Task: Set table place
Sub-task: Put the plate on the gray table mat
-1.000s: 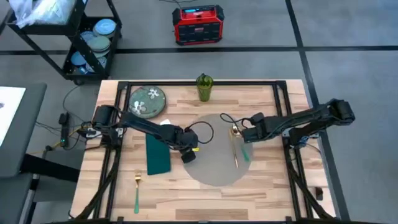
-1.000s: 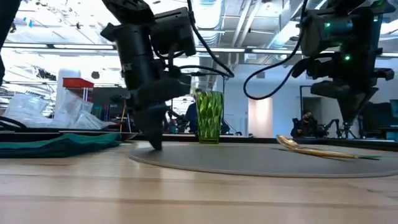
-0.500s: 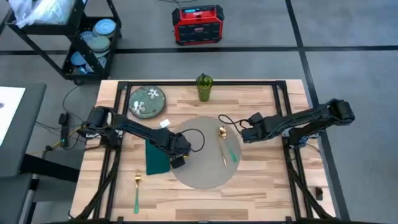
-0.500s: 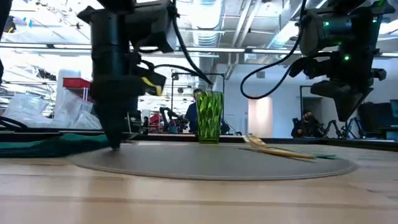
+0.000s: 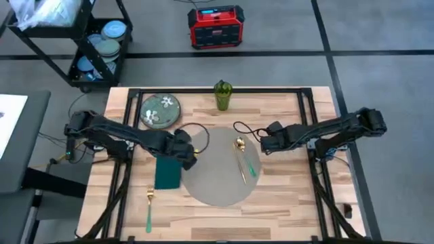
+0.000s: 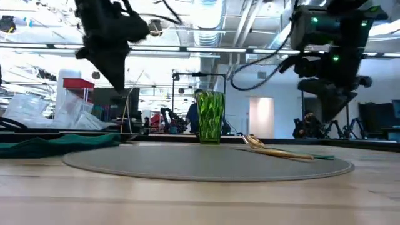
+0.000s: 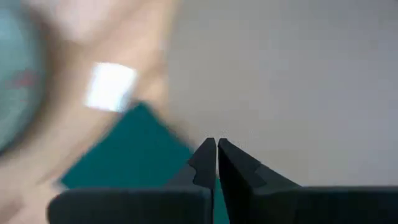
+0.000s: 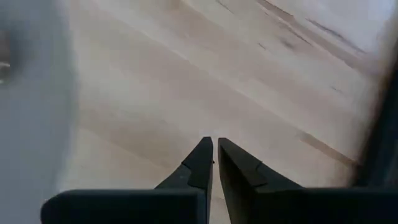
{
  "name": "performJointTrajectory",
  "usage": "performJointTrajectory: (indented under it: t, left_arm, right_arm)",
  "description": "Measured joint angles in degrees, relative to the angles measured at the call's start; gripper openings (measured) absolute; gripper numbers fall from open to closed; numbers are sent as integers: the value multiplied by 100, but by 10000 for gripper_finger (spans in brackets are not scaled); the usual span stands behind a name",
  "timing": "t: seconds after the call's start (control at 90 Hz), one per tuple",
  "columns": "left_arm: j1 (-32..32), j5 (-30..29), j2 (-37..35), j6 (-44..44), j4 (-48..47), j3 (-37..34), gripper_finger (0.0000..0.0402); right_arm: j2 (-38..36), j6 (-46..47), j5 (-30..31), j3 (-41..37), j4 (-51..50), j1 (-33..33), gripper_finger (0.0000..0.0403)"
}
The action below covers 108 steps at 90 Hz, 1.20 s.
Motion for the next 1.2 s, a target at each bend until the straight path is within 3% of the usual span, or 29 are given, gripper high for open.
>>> performJointTrajectory:
  t: [0.122, 0.278, 0.456, 0.589, 0.733, 0.867, 1.089, 1.2]
  left_arm:
    - [161, -941, -761, -1420, -31, -550, 0]
    - [945, -1046, -1818, -1889, 61, -1714, 0]
    - [2356, -1006, -3053, -609, 1428, -2677, 0]
    - [3591, -796, -3355, 336, 2142, -2910, 0]
    - [4917, -28, -2995, 1693, 3262, -2964, 0]
    - [6115, 1097, -2207, 2568, 4241, -2846, 0]
    - [7461, 2898, -797, 3972, 4132, -2128, 0]
    - [7716, 3270, -69, 4783, 3326, -1437, 0]
  right_arm:
    - [-94, -782, -856, 3, 1527, -307, 20]
    - [-304, -961, -995, 7, 2337, -692, 35]
    - [-870, -951, -1109, 7, 2305, -1136, 51]
    - [-1280, -784, -1110, 7, 2326, -1330, 51]
    - [-1602, -787, -1105, 7, 2320, -1430, 44]
    - [-1755, -786, -1108, 7, 2310, -1431, 44]
    - [-1790, -761, -1108, 7, 2184, -1429, 44]
    - [-1789, -743, -1111, 7, 2086, -1424, 44]
